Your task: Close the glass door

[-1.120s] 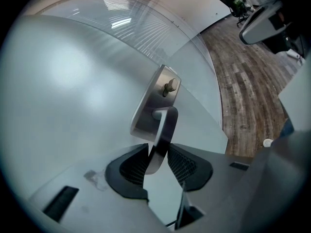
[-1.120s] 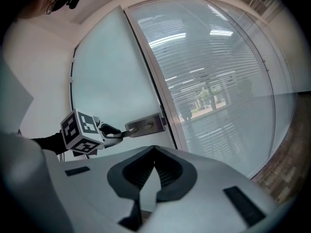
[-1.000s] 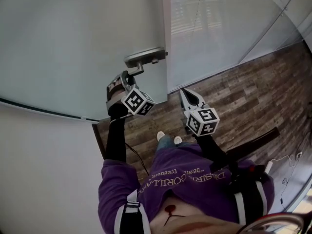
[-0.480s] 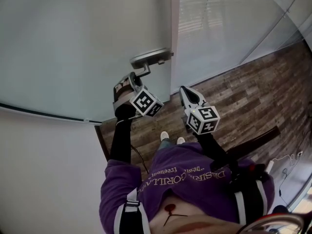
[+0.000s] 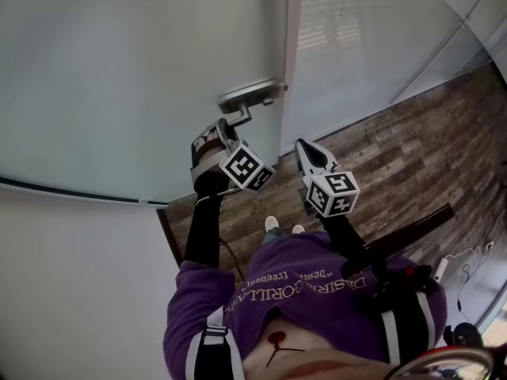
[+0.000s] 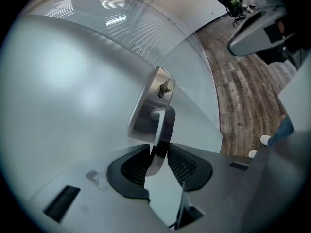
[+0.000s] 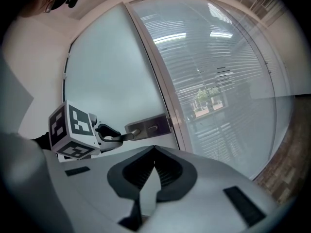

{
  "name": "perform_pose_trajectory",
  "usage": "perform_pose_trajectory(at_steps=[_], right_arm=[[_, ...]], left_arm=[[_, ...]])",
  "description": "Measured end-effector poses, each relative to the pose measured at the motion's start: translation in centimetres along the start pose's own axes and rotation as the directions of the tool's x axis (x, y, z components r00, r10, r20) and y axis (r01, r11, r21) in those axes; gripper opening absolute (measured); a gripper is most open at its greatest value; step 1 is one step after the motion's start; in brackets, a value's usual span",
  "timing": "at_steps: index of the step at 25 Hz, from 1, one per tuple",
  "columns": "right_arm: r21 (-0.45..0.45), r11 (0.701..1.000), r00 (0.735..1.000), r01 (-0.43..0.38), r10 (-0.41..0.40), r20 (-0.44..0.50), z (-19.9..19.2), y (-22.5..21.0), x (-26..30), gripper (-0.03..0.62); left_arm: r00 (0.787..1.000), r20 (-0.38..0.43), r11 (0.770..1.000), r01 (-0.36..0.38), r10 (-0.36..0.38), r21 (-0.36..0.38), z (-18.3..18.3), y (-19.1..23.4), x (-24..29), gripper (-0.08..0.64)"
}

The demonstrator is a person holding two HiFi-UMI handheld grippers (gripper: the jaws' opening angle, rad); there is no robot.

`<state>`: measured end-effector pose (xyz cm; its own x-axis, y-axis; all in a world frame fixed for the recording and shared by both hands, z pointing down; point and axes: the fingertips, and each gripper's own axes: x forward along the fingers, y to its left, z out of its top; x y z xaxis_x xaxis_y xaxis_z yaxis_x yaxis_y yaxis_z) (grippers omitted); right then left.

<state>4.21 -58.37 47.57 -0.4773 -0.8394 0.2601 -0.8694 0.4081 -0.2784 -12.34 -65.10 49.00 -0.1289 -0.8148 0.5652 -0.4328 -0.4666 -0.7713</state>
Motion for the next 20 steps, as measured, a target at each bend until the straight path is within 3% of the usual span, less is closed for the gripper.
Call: perform_pose_trajectory(at_steps=[20], right_arm=[[-0.023, 0.999, 0.999, 0.034, -0.033, 0.024, -0.2, 1.8, 2.6, -0.003]], left_arm=[[0.999, 0.034, 1.000, -0.006, 0.006, 0.000, -0.1, 0.8, 0.6, 0.115]])
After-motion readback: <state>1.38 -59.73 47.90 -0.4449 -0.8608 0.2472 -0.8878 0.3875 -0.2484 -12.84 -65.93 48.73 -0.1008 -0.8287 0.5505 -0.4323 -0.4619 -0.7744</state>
